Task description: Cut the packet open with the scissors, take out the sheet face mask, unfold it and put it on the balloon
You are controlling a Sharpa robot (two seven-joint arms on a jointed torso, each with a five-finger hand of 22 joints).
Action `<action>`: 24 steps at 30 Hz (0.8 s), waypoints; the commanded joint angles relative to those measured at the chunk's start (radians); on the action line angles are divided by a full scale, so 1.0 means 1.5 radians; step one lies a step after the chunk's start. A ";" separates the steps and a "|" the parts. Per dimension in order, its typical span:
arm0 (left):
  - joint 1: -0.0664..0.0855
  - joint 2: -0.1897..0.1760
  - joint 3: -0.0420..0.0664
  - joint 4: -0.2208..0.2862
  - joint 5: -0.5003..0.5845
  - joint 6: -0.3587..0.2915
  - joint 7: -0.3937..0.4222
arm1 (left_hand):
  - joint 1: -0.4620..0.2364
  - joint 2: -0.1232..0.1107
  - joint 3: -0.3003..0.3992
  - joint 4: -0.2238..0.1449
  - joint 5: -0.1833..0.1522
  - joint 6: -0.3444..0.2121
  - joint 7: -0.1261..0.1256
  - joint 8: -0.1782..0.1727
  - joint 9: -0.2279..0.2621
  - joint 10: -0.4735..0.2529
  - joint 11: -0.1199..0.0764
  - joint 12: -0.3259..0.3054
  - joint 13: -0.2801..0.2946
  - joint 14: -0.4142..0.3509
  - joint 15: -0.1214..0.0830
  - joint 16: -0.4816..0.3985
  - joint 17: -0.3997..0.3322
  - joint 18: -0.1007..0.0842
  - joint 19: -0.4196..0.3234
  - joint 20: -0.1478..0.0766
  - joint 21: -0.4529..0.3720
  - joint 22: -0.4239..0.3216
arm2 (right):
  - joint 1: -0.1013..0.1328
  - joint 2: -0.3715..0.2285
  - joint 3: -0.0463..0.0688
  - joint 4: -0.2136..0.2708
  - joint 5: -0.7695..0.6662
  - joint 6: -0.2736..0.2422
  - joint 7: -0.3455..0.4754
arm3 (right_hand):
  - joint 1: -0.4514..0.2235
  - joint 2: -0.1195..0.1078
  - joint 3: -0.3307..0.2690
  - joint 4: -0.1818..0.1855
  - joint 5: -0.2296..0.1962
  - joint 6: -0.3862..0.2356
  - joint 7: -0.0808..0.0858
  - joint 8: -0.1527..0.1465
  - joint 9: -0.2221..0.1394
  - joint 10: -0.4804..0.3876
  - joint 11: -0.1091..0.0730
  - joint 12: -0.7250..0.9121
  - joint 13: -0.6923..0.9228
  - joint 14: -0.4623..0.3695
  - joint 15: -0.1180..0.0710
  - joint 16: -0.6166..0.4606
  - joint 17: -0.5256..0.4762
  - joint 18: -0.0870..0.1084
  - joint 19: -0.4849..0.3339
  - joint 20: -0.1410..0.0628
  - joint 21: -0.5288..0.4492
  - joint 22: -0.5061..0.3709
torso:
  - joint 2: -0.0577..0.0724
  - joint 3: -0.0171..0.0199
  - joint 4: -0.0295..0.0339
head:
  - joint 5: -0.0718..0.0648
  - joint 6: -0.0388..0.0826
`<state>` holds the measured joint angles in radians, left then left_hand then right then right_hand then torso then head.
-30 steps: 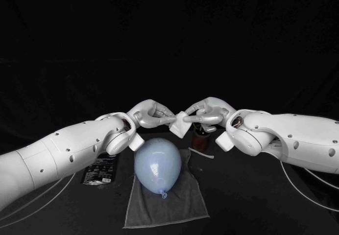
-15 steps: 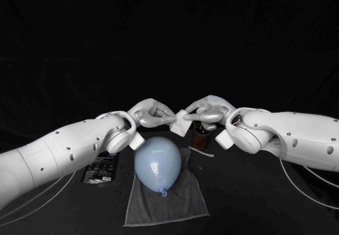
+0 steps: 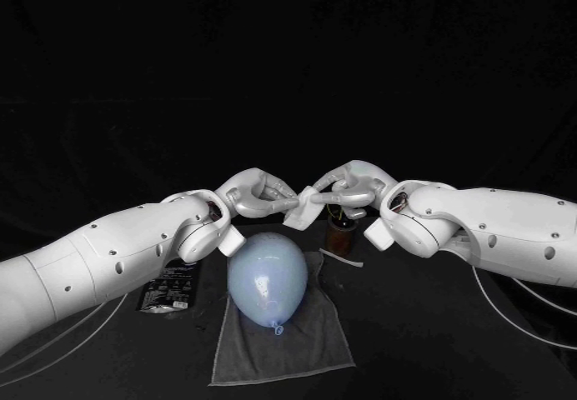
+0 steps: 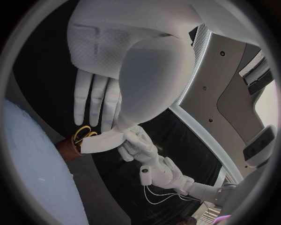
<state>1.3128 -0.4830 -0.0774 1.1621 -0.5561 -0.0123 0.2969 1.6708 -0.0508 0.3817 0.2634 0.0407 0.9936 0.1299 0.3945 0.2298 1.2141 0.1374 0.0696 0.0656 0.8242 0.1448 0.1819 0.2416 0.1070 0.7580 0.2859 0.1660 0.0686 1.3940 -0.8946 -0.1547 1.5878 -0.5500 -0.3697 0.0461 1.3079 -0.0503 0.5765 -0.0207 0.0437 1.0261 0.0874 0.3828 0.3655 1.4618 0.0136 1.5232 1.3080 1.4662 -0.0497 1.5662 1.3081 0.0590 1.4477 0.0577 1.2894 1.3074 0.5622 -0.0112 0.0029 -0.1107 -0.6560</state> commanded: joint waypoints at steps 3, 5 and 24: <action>0.000 0.000 0.001 0.003 0.046 0.028 -0.004 | -0.009 -0.002 0.011 -0.002 0.004 -0.004 -0.003 0.006 0.044 0.005 -0.002 -0.003 -0.001 0.004 0.001 -0.002 0.001 0.011 0.006 0.001 -0.004 0.000 | 0.000 0.006 0.001 -0.007 -0.061 0.001 -0.002 | -0.002 0.007 0.000 -0.003 0.003 0.001 0.001 0.004 0.021 0.053 -0.001 0.000 0.150 0.070 -0.002 0.003 0.175 0.004 -0.003 -0.003 -0.003 0.072 | 0.000 -0.0004 0.0000 | -0.001 0.000; 0.000 0.000 0.001 0.003 0.054 0.032 -0.006 | -0.012 -0.003 0.015 -0.003 0.004 -0.006 -0.003 0.008 0.047 0.006 -0.002 -0.003 -0.001 0.006 0.001 -0.001 0.002 0.012 0.007 0.001 -0.004 0.000 | 0.000 0.008 0.001 -0.010 -0.071 -0.002 -0.002 | -0.002 0.007 0.000 -0.003 0.003 0.001 0.001 0.004 0.021 0.053 -0.001 0.000 0.150 0.070 -0.002 0.003 0.175 0.004 -0.003 -0.003 -0.003 0.072 | 0.000 -0.0005 0.0000 | -0.001 0.000; 0.001 0.000 0.001 0.000 0.130 0.036 -0.039 | -0.033 -0.008 0.044 -0.014 0.005 -0.018 0.006 0.022 0.070 0.012 -0.007 -0.002 0.000 0.025 -0.006 0.012 0.009 0.026 0.042 0.000 0.009 0.007 | 0.000 0.028 0.000 -0.025 -0.111 -0.078 -0.004 | -0.050 -0.034 -0.052 0.017 0.002 -0.113 0.046 -0.051 -0.003 -0.040 0.037 -0.129 0.051 0.064 0.028 -0.003 0.152 0.017 -0.041 0.017 -0.084 0.032 | 0.000 0.0002 -0.0003 | -0.002 0.000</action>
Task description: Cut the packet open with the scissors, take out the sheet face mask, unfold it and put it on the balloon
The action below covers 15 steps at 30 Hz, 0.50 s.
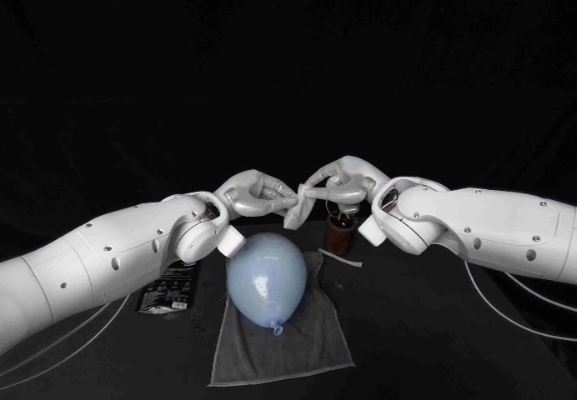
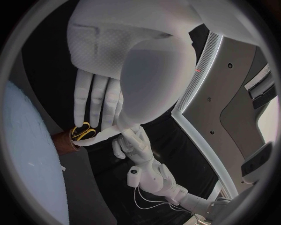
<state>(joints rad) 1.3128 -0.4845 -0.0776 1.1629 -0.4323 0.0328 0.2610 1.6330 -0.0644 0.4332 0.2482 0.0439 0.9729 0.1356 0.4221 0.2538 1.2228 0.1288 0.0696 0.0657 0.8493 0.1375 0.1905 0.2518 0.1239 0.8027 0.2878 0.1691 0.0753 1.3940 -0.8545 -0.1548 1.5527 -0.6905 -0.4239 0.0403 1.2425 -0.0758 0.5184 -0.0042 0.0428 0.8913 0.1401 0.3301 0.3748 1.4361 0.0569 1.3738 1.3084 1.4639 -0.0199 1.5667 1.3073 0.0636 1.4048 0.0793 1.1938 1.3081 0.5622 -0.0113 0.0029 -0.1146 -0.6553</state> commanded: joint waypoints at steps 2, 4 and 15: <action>0.001 0.001 0.001 -0.001 0.060 0.003 -0.022 | -0.012 0.000 0.014 -0.008 0.002 -0.007 0.002 0.007 0.060 0.008 -0.002 -0.002 0.000 0.013 -0.002 0.011 0.005 0.020 0.025 -0.003 0.015 0.006 | 0.000 0.001 0.000 -0.003 -0.017 -0.052 -0.003 | -0.010 -0.026 -0.027 0.011 0.003 -0.045 0.021 -0.032 -0.017 -0.041 0.017 -0.050 0.035 0.062 0.017 -0.007 0.140 0.017 -0.024 0.010 -0.043 0.020 | 0.000 0.0002 -0.0005 | 0.000 -0.001; 0.001 0.001 0.001 -0.001 0.074 -0.001 -0.032 | -0.018 0.000 0.019 -0.012 0.002 -0.009 0.002 0.010 0.065 0.009 -0.003 -0.002 0.000 0.018 -0.004 0.019 0.009 0.026 0.038 -0.005 0.024 0.011 | 0.000 0.000 0.000 -0.004 -0.019 -0.063 -0.010 | -0.010 -0.030 -0.038 0.015 0.003 -0.054 0.024 -0.040 -0.021 -0.050 0.021 -0.058 0.028 0.060 0.022 -0.009 0.133 0.020 -0.029 0.016 -0.055 0.014 | 0.000 0.0000 -0.0004 | 0.000 -0.001; 0.001 0.001 0.001 -0.001 0.145 -0.061 -0.102 | -0.035 0.004 0.030 -0.024 0.002 -0.012 0.004 0.019 0.080 0.019 -0.008 0.000 0.000 0.029 -0.009 0.038 0.018 0.036 0.061 -0.010 0.048 0.023 | -0.001 -0.025 0.000 0.016 -0.024 -0.115 -0.044 | -0.006 -0.025 -0.062 0.033 0.004 -0.036 0.022 -0.033 -0.021 -0.062 0.021 -0.064 0.017 0.057 0.024 -0.012 0.125 0.025 -0.035 0.024 -0.070 0.007 | 0.000 0.0001 0.0002 | 0.002 0.000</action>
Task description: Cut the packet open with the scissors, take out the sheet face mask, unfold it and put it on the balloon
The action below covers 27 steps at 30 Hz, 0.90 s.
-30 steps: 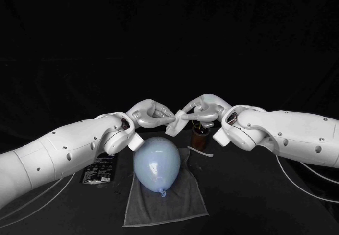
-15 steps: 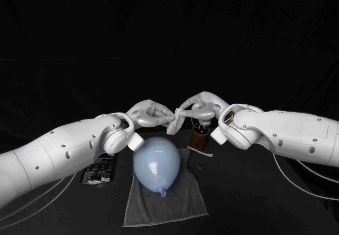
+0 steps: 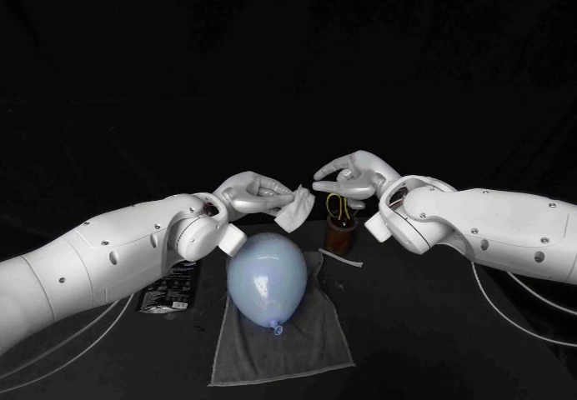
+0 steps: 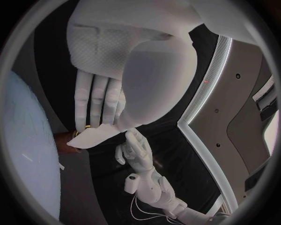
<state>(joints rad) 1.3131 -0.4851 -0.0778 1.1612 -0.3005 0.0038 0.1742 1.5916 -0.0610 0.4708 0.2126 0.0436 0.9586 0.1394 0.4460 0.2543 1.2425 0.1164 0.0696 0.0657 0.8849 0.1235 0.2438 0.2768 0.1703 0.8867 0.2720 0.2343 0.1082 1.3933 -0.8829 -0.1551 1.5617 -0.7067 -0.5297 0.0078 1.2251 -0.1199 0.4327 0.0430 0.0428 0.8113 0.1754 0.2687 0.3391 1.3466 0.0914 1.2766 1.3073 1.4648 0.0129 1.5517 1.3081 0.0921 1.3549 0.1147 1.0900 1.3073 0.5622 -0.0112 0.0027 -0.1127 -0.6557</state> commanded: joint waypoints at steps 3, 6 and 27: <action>0.001 0.001 0.001 0.001 0.077 -0.061 -0.060 | -0.010 0.001 0.007 -0.003 0.002 -0.002 0.002 0.005 0.083 0.009 -0.001 0.001 0.001 0.007 -0.001 0.006 0.003 0.005 0.006 -0.001 0.007 0.004 | -0.001 -0.017 0.000 0.027 -0.020 -0.064 -0.034 | 0.020 0.020 -0.012 0.008 0.006 0.074 -0.024 0.052 0.018 0.016 -0.022 0.022 0.029 0.060 -0.014 0.001 0.135 0.004 0.011 -0.009 0.017 0.017 | 0.000 0.0000 0.0000 | 0.001 0.001; 0.001 0.001 0.001 0.003 0.093 -0.080 -0.077 | -0.014 0.001 0.010 -0.005 0.003 -0.002 0.004 0.007 0.086 0.011 -0.003 0.001 0.001 0.008 -0.002 0.009 0.004 0.005 0.007 -0.001 0.010 0.005 | -0.002 -0.030 0.000 0.056 -0.027 -0.076 -0.049 | 0.027 0.028 -0.017 0.013 0.006 0.097 -0.040 0.078 0.028 0.043 -0.036 0.054 0.052 0.062 -0.026 0.003 0.141 0.000 0.023 -0.020 0.036 0.027 | 0.000 0.0000 0.0000 | 0.002 0.001; 0.001 0.003 0.001 0.022 0.157 -0.138 -0.106 | -0.023 -0.009 0.021 -0.018 0.003 0.000 0.009 0.011 0.093 0.024 -0.006 0.003 0.001 0.012 -0.006 0.023 0.010 0.004 0.006 -0.005 0.022 0.013 | -0.031 0.031 -0.002 0.078 -0.011 -0.118 -0.148 | 0.038 0.035 -0.016 0.018 0.006 0.090 -0.045 0.079 0.029 0.085 -0.043 0.106 0.095 0.066 -0.035 0.006 0.153 -0.007 0.041 -0.033 0.063 0.042 | 0.001 0.0005 0.0005 | 0.002 0.000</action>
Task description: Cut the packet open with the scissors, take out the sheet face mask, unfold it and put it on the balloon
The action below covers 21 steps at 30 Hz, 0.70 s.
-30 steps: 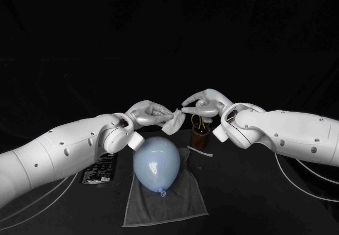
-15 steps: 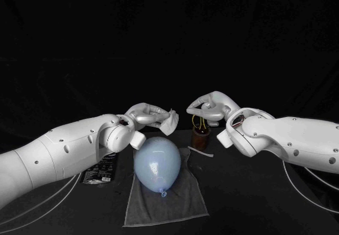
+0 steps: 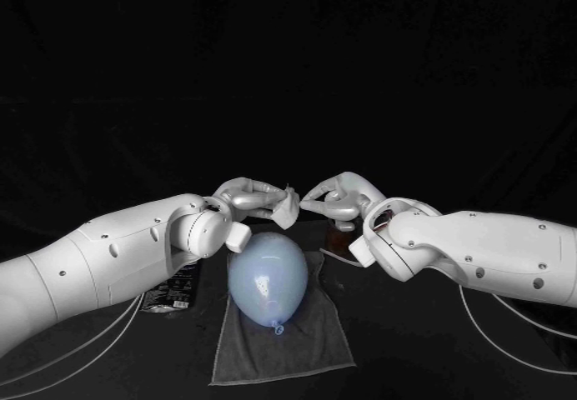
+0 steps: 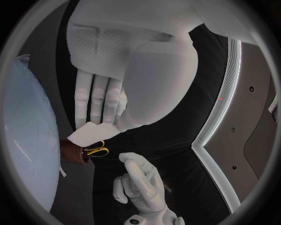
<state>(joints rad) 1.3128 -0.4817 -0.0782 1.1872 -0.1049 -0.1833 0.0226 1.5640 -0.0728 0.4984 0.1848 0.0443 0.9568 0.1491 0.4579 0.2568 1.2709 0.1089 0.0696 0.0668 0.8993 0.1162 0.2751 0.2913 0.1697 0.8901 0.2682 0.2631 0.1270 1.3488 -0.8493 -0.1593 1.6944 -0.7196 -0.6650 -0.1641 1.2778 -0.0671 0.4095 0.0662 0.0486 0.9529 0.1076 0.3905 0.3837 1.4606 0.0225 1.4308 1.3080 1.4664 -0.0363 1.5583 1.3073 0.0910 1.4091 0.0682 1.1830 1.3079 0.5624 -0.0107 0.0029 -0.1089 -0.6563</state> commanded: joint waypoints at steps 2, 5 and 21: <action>0.001 0.001 0.001 0.006 0.030 -0.012 -0.005 | -0.005 -0.002 0.003 0.000 0.002 0.001 0.003 0.003 0.092 0.005 -0.001 0.003 0.000 0.003 -0.001 0.003 0.001 0.004 0.004 -0.002 0.003 0.001 | -0.003 0.020 0.000 -0.021 -0.003 -0.032 -0.039 | 0.003 0.000 -0.001 0.003 0.002 -0.004 0.000 -0.002 -0.001 0.009 0.003 0.004 0.095 0.065 -0.002 0.002 0.153 -0.006 0.004 -0.002 0.001 0.042 | 0.001 0.0000 0.0002 | -0.001 0.001; 0.001 0.000 0.001 0.010 0.035 -0.011 -0.006 | -0.006 -0.002 0.004 -0.001 0.002 0.002 0.003 0.003 0.092 0.006 -0.001 0.003 0.000 0.003 -0.001 0.003 0.001 0.004 0.004 -0.002 0.004 0.002 | -0.004 0.037 0.000 -0.036 -0.004 -0.037 -0.046 | 0.000 -0.002 -0.003 0.005 0.002 -0.004 0.000 -0.003 -0.002 0.009 0.004 0.004 0.095 0.064 -0.002 0.001 0.152 -0.006 0.004 -0.001 0.000 0.041 | 0.001 -0.0005 -0.0001 | -0.001 0.001; 0.001 0.000 0.001 0.019 0.044 -0.007 -0.008 | -0.009 -0.004 0.015 -0.012 0.002 0.003 0.005 0.001 0.093 0.006 0.000 0.001 0.000 -0.002 -0.001 0.008 0.003 0.003 -0.001 -0.004 0.010 0.007 | -0.008 0.082 0.000 -0.075 -0.031 -0.062 -0.059 | -0.026 -0.031 -0.037 0.033 0.000 -0.020 0.012 -0.025 -0.012 -0.001 0.015 -0.008 0.084 0.063 0.007 0.000 0.147 -0.003 -0.002 0.005 -0.019 0.034 | 0.000 -0.0003 0.0001 | -0.002 0.000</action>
<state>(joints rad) 1.3132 -0.4837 -0.0780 1.2124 -0.0522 -0.1944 0.0081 1.5547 -0.0821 0.5150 0.1680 0.0438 0.9587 0.1540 0.4545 0.2587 1.2745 0.1056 0.0696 0.0667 0.8992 0.1163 0.2837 0.2957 0.1688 0.8900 0.2682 0.2739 0.1362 1.3369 -0.7297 -0.1594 1.5849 -0.7368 -0.7392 -0.2409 1.2390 -0.1057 0.3596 0.1162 0.0486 0.9301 0.1234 0.3556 0.3671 1.4612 0.0379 1.4240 1.3079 1.4652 -0.0331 1.5545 1.3081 0.0840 1.4061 0.0711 1.1596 1.3078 0.5622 -0.0113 0.0033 -0.1117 -0.6571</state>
